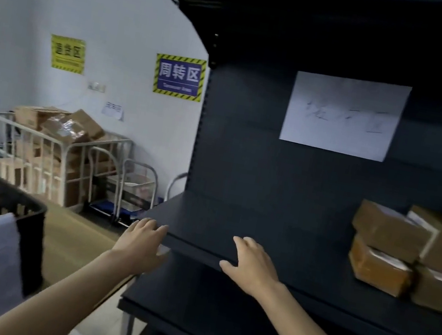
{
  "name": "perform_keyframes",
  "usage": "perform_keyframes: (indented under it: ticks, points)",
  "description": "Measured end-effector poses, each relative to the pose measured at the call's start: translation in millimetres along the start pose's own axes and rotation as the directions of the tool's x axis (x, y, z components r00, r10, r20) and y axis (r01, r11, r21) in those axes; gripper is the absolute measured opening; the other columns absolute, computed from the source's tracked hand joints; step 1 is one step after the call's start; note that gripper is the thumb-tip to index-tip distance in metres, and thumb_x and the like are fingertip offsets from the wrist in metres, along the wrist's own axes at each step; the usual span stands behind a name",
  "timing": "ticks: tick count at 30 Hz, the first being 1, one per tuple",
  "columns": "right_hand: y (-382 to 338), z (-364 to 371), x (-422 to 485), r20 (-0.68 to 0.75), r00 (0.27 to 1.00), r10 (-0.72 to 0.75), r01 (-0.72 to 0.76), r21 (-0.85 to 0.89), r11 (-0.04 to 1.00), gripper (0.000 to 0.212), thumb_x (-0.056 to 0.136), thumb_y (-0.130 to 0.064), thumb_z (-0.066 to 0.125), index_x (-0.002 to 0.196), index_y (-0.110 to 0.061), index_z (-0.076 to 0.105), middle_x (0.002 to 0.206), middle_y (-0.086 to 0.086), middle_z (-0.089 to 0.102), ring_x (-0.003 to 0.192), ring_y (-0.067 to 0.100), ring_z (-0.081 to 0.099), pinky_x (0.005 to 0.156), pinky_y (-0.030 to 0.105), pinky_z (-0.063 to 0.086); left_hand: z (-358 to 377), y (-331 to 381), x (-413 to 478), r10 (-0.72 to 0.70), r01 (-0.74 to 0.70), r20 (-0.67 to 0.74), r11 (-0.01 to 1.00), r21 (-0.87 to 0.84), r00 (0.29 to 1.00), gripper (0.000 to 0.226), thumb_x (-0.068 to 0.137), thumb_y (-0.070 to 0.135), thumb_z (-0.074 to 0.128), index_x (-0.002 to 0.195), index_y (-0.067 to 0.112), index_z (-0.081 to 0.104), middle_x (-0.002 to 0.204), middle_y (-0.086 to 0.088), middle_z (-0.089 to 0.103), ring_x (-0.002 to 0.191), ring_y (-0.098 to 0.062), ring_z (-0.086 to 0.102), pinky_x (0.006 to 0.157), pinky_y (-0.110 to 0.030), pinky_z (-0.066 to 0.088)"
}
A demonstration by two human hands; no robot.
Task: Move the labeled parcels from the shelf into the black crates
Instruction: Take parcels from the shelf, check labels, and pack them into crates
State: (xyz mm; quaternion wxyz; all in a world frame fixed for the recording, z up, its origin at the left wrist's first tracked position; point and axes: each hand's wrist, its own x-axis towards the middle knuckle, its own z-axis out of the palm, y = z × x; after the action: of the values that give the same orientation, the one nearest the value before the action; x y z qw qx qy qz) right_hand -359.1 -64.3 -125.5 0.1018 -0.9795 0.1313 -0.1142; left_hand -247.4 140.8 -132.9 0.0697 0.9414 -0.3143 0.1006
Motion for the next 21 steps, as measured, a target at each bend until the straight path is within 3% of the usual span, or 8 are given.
perform_keyframes:
  ticks: [21]
  points:
    - [248, -87, -81, -0.062, 0.979, 0.196, -0.196, -0.007, 0.980, 0.066, 0.092, -0.044, 0.048, 0.145, -0.016, 0.022, 0.148, 0.003, 0.030, 0.134, 0.021, 0.032, 0.105, 0.034, 0.036, 35, 275, 73, 0.197, -0.193, 0.014, 0.967, -0.164, 0.980, 0.064, 0.092, 0.046, 0.047, 0.146, 0.019, 0.026, 0.148, -0.004, 0.034, 0.141, -0.022, 0.022, 0.115, -0.033, 0.021]
